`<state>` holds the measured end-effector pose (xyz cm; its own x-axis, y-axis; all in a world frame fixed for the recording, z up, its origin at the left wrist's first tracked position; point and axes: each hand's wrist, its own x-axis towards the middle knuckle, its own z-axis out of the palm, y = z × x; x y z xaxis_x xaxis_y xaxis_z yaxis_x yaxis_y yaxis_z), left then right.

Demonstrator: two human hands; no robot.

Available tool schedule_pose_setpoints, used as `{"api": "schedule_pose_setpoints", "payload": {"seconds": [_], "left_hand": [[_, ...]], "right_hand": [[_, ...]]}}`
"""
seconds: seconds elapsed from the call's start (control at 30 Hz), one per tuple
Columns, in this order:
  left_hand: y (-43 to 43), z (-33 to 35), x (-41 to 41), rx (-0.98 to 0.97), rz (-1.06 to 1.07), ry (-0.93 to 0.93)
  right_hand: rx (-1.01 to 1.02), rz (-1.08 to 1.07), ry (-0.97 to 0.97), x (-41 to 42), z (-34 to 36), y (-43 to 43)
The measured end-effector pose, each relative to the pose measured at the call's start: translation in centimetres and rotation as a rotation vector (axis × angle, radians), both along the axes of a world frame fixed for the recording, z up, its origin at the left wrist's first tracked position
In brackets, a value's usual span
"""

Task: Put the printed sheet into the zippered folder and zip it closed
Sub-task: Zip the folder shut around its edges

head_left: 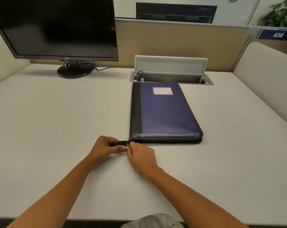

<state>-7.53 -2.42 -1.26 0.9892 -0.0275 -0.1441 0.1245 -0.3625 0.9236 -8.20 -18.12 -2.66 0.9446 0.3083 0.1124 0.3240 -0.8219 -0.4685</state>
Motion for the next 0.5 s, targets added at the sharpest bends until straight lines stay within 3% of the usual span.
{"api": "schedule_pose_setpoints", "payload": {"seconds": [0.5], "left_hand": [[-0.2, -0.6, -0.3, -0.015, 0.155, -0.106]], "right_hand": [[-0.149, -0.137, -0.038, 1.1, 0.0, -1.8]]}}
